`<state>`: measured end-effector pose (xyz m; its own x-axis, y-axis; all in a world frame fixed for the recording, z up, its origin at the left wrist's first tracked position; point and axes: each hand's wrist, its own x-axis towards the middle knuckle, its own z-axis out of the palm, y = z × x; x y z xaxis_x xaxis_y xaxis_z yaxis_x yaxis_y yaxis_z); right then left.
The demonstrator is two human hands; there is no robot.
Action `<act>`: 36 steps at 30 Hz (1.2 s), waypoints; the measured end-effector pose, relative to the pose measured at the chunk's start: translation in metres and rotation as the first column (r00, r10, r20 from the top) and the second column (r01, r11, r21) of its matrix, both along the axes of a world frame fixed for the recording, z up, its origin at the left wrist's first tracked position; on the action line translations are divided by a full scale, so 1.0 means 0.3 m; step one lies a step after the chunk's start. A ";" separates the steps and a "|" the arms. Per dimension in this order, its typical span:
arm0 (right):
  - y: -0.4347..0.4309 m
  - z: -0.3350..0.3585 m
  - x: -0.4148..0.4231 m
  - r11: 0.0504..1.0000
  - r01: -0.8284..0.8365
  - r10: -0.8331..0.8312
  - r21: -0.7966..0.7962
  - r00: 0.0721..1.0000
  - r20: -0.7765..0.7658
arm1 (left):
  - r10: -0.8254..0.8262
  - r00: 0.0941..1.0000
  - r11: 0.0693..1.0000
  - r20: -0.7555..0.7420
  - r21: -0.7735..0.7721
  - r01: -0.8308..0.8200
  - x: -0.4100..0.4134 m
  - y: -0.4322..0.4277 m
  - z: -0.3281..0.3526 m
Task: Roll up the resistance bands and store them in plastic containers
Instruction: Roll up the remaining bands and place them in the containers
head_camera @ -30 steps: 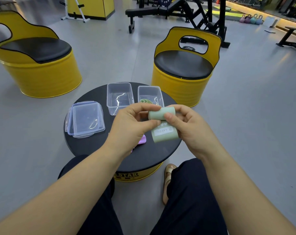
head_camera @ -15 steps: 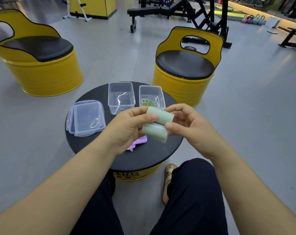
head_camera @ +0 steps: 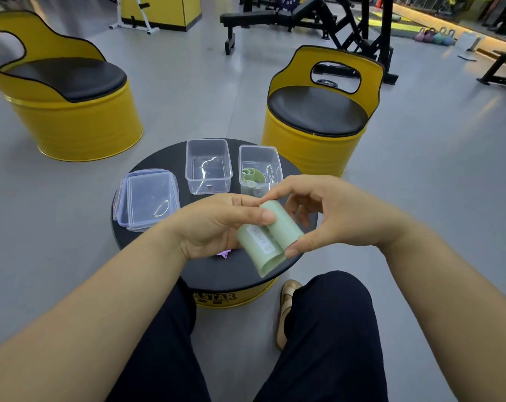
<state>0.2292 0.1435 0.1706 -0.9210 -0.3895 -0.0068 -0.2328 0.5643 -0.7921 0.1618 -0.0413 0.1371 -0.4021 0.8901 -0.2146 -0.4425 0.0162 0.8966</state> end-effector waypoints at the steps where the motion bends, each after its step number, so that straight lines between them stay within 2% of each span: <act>1: 0.000 -0.004 0.001 1.000 0.008 -0.008 -0.023 1.000 -0.007 | -0.013 1.000 1.000 0.028 0.023 0.012 -0.004 -0.004 -0.009; 3: 0.007 -0.010 0.002 0.996 0.037 -0.038 -0.080 0.999 -0.006 | -0.034 0.997 0.998 0.075 0.062 0.029 -0.009 -0.008 -0.025; 5: 0.016 -0.016 0.002 0.986 0.067 -0.065 -0.156 0.998 0.013 | -0.010 0.998 1.000 0.065 0.023 0.009 -0.005 -0.007 -0.034; 9: 0.031 -0.034 0.001 0.944 0.075 -0.045 -0.321 0.994 0.101 | 0.130 0.991 0.988 -0.026 -0.084 -0.132 0.018 0.008 -0.029; 14: 0.046 -0.042 -0.005 0.908 0.044 0.031 -0.416 0.985 0.172 | 0.120 0.974 0.980 -0.192 -0.132 -0.147 0.020 0.003 -0.002; 19: 0.049 -0.033 0.002 0.935 0.052 -0.008 -0.352 0.992 0.124 | 0.123 0.973 0.981 -0.196 -0.123 -0.149 0.016 0.001 0.000; 25: 0.043 -0.027 0.013 0.978 0.065 -0.056 -0.196 0.997 0.051 | 0.144 0.983 0.982 -0.115 -0.106 -0.156 0.031 -0.006 -0.029; 31: 0.050 -0.020 0.010 0.978 0.071 -0.054 -0.196 0.995 0.089 | 0.199 0.956 0.966 -0.215 -0.122 -0.228 0.050 0.005 -0.037; 33: 0.049 -0.014 0.010 0.986 0.079 -0.066 -0.145 0.994 0.093 | 0.225 0.941 0.960 -0.253 -0.110 -0.259 0.057 0.008 -0.040; 36: 0.040 -0.005 0.009 0.998 0.057 -0.054 -0.040 0.996 0.071 | 0.221 0.948 0.963 -0.227 -0.102 -0.249 0.062 0.011 -0.045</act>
<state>0.2318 0.1556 0.1692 -0.9389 -0.3395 -0.0564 -0.1457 0.5408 -0.8285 0.1803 -0.0380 0.1237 -0.6452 0.7353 -0.2075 -0.2482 0.0552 0.9671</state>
